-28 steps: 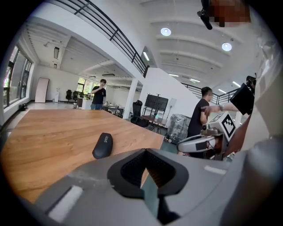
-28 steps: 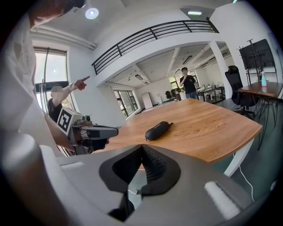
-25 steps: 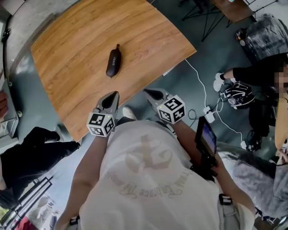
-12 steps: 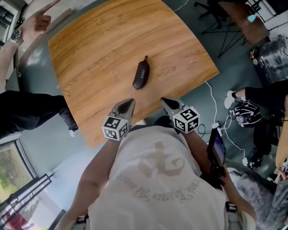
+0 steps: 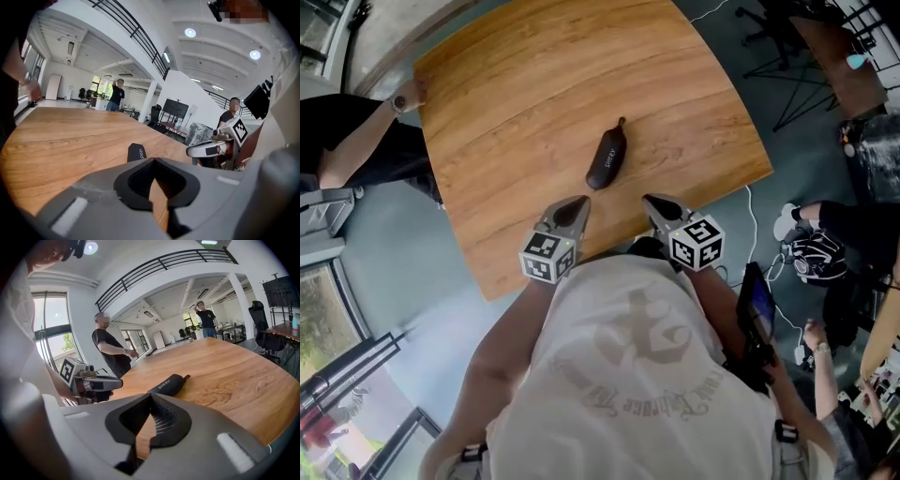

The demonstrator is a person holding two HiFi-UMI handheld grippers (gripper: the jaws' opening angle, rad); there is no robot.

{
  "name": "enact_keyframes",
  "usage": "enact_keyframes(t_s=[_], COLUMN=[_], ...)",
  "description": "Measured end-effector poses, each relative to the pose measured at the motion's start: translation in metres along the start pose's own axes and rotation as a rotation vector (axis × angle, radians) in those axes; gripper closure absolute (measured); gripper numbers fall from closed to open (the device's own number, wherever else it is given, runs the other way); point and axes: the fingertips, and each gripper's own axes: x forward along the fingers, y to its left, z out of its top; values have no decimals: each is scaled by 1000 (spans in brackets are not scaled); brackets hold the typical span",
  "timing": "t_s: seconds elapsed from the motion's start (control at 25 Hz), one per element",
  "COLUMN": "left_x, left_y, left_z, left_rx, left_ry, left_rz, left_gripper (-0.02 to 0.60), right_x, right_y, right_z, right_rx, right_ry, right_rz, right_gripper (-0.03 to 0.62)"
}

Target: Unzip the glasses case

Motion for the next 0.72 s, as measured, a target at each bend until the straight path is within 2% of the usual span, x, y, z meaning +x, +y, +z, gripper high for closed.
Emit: enact_keyframes(t_s=[0.12, 0.36, 0.52, 0.72], left_x=[12, 76, 74, 84], left_y=[-3, -5, 2, 13], left_z=[7, 12, 15, 17], left_rx=[-3, 1, 42, 82], left_ry=[21, 97, 185, 308], left_rz=[13, 37, 88, 113], left_gripper=[575, 577, 575, 575], right_x=[5, 15, 18, 20], right_y=[-11, -73, -68, -68], right_z=[5, 7, 17, 25], right_rx=[0, 30, 35, 50], right_ry=[17, 30, 19, -2], right_rz=[30, 68, 88, 102], right_gripper=[585, 585, 585, 585])
